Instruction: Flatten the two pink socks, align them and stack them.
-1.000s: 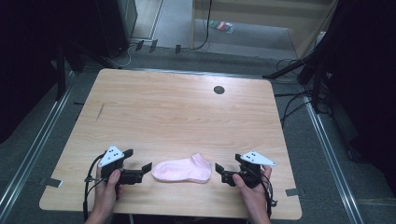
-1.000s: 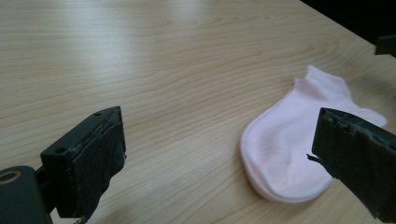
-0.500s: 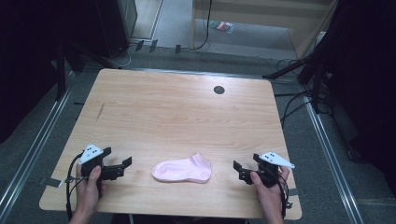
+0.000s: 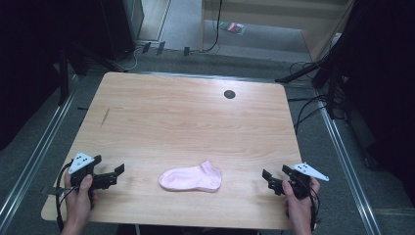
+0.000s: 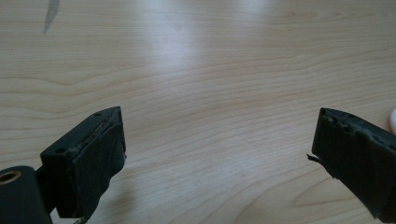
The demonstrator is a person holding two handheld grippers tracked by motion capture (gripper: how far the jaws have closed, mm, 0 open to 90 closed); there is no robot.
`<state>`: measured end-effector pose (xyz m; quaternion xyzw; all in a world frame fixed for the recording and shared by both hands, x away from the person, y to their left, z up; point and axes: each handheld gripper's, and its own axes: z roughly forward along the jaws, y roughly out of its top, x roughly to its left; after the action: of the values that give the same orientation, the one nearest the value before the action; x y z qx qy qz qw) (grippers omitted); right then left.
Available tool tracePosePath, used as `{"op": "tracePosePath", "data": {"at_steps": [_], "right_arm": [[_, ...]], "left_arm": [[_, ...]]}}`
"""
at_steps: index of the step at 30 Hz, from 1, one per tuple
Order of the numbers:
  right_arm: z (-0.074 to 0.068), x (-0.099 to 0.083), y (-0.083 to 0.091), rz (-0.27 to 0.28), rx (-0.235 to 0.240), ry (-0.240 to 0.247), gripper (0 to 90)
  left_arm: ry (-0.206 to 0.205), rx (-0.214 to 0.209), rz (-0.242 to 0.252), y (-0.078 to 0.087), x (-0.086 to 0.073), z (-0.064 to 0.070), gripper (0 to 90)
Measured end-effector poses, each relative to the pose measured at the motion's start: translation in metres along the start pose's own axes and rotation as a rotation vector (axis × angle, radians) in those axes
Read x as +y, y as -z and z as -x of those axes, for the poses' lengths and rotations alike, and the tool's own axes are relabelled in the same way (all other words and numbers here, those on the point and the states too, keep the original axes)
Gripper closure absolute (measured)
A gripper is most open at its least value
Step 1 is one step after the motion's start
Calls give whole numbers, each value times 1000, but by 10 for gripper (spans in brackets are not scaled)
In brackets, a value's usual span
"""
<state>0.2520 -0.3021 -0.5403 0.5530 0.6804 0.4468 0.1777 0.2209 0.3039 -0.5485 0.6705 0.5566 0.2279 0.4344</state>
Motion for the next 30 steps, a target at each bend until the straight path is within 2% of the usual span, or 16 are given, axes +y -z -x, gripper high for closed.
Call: {"op": "tracePosePath", "data": {"at_steps": [4,6,9,15,22,30], "right_arm": [[9,-3,2,-5,-33,-16,95],[11,-3,3,-6,-52,-17,58],[14,-3,5,-11,-46,-4,13],[22,-8,12,-18,-52,-10,1],[32,-12,21,-12,-84,-17,0],[41,-17,32,-12,-98,-34,0]], "left_arm": [[9,21,7,5,0,-10,24],[5,23,10,8,-1,-14,13],[10,35,10,13,-3,-22,6],[31,70,24,22,-6,-38,5],[52,103,33,33,-10,-54,0],[7,142,20,40,-14,-61,0]]}}
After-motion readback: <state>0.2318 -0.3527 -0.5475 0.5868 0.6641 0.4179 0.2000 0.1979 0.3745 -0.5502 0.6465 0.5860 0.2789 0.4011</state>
